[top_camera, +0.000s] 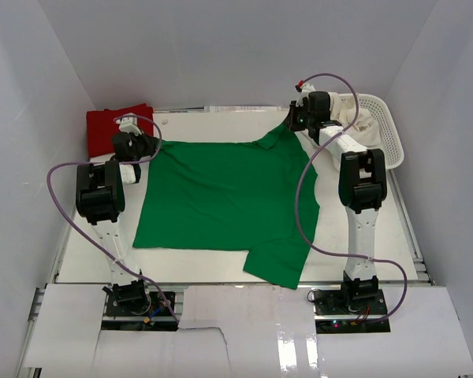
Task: Fold and stack the t-shirts
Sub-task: Fold the flattened tshirt in 1/3 of the way
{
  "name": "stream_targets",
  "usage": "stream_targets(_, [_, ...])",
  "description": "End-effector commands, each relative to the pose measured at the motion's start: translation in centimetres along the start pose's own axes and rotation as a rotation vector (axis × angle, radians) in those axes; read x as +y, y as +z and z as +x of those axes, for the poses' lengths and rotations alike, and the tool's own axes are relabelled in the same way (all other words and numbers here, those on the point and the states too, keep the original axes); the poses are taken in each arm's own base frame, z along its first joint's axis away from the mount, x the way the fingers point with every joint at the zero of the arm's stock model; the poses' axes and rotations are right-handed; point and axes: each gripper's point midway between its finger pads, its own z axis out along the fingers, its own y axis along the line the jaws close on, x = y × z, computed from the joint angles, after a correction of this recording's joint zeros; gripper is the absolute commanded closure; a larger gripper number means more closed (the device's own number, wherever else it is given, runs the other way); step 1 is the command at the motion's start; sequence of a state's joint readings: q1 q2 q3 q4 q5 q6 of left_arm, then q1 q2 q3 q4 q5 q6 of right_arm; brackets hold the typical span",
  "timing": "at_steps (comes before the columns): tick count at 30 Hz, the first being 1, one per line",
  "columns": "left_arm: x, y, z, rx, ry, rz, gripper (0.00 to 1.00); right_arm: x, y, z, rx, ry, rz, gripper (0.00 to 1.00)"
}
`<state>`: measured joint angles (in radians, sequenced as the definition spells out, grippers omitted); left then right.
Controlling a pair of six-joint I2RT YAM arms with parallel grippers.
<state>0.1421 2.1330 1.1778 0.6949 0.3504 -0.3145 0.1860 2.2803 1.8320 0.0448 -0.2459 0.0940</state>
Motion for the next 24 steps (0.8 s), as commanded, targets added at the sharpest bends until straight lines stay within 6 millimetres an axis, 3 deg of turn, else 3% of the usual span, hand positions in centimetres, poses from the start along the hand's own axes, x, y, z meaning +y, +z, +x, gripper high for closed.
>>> stream_targets(1, [-0.7,-0.4,-2.0,-0.032,0.028,0.022,1.0,1.6,-2.2,-4.7,-0.111,-0.05,-0.024,0.92])
stream_targets(14, [-1.0,-1.2,-2.1,-0.027,0.014,0.019,1.0,2.5,-5.1,-6.0,-0.124,-0.069,-0.021,0.92])
stream_targets(24, [-1.9,-2.0,-3.8,-0.055,0.026,0.026,1.0,3.3,-7.6,-6.0,-0.131,-0.076,-0.02,0.92])
